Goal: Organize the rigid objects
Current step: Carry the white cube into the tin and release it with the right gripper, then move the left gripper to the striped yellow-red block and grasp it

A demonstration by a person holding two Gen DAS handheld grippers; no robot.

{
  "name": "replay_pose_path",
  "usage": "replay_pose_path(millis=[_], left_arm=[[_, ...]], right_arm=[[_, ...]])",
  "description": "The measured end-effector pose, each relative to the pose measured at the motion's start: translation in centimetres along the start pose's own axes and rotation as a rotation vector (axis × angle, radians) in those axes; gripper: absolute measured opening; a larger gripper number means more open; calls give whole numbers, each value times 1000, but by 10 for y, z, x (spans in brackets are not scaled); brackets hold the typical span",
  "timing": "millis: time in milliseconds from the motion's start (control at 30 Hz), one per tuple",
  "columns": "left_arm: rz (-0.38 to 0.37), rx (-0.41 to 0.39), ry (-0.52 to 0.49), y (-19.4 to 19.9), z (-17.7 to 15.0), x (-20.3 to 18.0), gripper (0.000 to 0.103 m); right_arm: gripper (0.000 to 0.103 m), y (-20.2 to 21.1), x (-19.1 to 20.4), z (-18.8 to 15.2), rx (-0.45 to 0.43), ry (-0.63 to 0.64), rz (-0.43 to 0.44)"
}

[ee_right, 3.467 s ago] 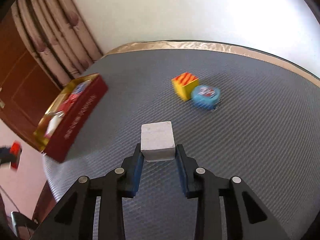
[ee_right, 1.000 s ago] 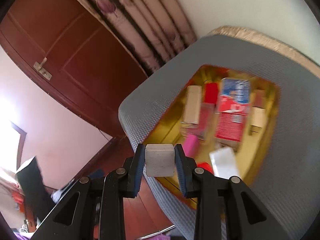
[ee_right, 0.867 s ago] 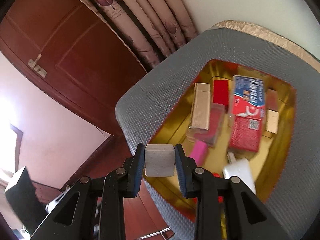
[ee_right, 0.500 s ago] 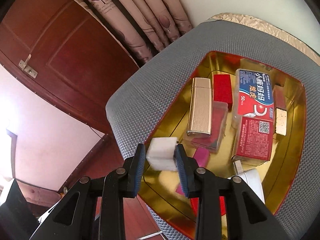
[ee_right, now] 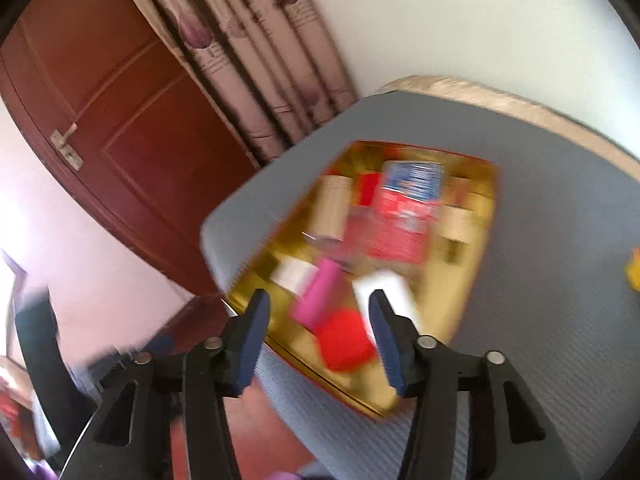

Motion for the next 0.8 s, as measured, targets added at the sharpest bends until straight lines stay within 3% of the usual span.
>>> replay_pose_path(millis=[133,333,400,467,600,733,800], left_arm=[[26,-24,-43,4,-3,-8,53],[42,-88,-129,21,-13,-29,53],[11,-106,-174,29,-20,-44,53],[-46,-109,-241,37,-28,-64,56],[-192,-58,-446,44,-44,-127,59],[-298,-4,-638,46,-52,-205,59],[-348,43,-686,42,-51,-240,59]], right_arm=[[63,31,-49,-48,9,-16,-146],[64,91,-157,-125,47,-142,-434],[64,116,-186,-146,46,-159,-543],[71,138,-210,-164,48,-163,-650],[76,162,-236,-186,24,-184,-736],[79,162,-247,-197,4,-252,-691],[80,162,-247,-195,-18,-239,-668]])
Point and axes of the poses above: each gripper's, at about its wrist camera, not at the fingertips, and y roughly against the way its jaws point, x to its left, z to its top, the point moved 2 cm from there along -y, roughly the way its jaws point, and after that the axes turned 8 degrees about y, right-handed, at the moved point
